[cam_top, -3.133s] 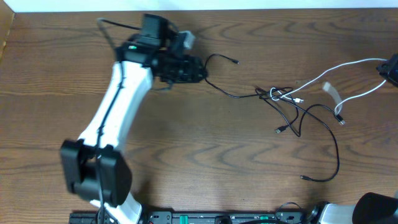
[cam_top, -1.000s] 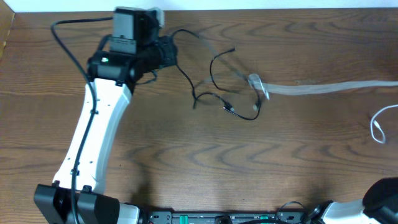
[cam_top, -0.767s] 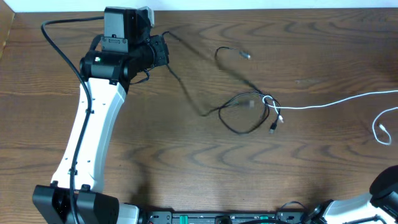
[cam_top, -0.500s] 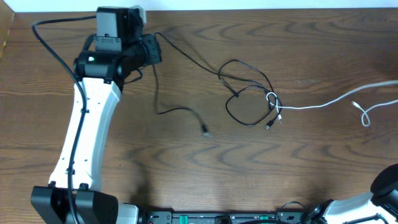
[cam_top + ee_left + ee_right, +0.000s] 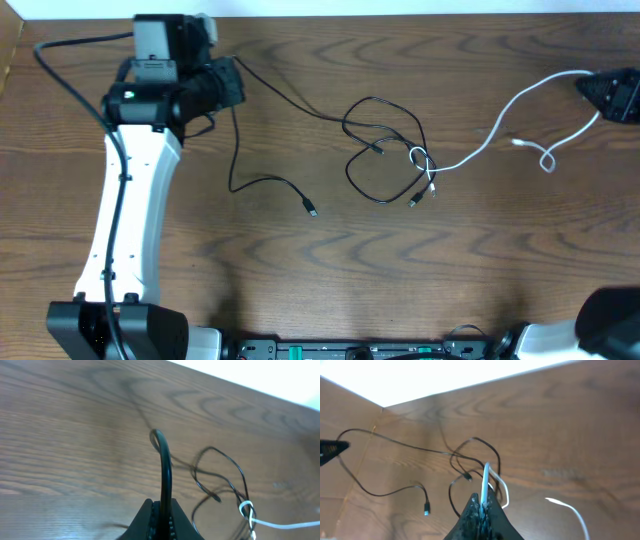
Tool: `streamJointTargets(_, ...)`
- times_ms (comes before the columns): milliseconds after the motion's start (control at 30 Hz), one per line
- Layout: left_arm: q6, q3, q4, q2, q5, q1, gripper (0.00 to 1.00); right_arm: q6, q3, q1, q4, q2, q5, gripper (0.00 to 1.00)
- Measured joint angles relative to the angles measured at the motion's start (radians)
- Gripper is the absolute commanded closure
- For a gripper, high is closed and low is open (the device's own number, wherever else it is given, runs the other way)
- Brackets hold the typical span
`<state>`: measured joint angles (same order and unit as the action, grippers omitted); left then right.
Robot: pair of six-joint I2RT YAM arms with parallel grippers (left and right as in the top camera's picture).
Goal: Untangle cables
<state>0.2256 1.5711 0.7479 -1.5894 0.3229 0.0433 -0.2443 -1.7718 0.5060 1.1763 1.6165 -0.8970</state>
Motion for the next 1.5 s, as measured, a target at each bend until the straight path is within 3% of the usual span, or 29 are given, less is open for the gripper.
streamJointTargets(200,-0.017,0.0,0.014,0.0,-0.044,0.012,0.92,0.127,0.0,0.018,-0.116,-0.165,0.042,0.99)
streamJointTargets(567,-0.018,0.0,0.019,0.0,-0.199,-0.087,0.92,0.363,0.0,0.196,-0.377,-0.494,-0.038,0.99)
streamJointTargets(900,-0.039,0.0,0.019,0.0,-0.262,-0.099,0.92,0.491,0.0,0.203,-0.402,-0.563,0.033,0.99)
streamJointTargets(933,-0.04,0.0,0.019,0.0,-0.27,-0.099,0.89,0.506,0.0,0.204,-0.399,-0.557,0.058,0.99)
streamJointTargets(1067,-0.067,0.0,0.034,0.0,-0.244,-0.097,0.32,0.557,0.0,0.207,-0.388,-0.523,0.129,0.99)
streamJointTargets(1133,-0.103,0.0,0.038,0.0,-0.188,-0.093,0.19,0.568,0.0,0.207,-0.384,-0.505,0.128,0.99)
streamJointTargets(1500,-0.178,-0.003,0.057,-0.014,0.069,0.128,0.18,0.594,0.0,0.207,-0.309,-0.428,0.054,0.99)
